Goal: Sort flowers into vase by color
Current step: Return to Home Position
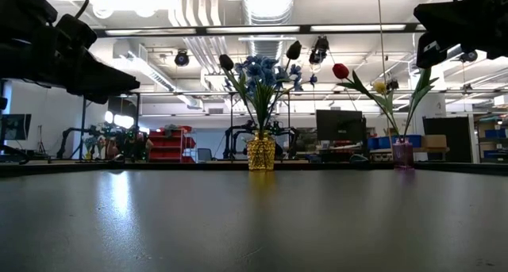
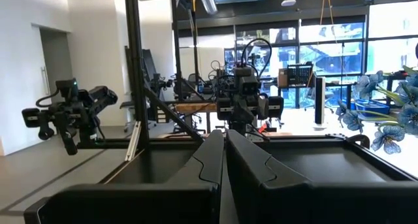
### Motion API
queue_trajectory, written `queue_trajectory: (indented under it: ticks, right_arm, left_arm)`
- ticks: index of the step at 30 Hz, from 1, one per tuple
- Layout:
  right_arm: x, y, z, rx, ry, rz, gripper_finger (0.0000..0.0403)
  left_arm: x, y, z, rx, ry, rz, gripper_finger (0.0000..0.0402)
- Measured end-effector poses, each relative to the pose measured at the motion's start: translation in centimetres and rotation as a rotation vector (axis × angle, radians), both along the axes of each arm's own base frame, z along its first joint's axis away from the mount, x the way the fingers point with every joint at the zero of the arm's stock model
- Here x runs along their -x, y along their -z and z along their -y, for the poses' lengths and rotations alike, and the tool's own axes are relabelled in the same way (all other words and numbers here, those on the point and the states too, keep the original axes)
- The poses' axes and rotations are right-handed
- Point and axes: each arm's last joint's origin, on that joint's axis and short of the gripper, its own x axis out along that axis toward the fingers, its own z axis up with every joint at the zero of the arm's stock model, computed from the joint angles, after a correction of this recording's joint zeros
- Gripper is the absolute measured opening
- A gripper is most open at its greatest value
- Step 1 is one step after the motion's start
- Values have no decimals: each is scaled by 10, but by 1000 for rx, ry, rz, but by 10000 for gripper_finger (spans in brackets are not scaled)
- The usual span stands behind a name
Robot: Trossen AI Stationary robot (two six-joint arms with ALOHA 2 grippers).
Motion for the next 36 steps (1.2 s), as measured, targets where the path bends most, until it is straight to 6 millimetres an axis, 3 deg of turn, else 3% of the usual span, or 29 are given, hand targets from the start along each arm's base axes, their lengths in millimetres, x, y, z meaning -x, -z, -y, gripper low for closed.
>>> queue_trajectory:
  ticks: [36]
  right_arm:
    - [0,0,0,0,0,0,13]
  left_arm:
    - [-2,3,0,6,0,-37,100]
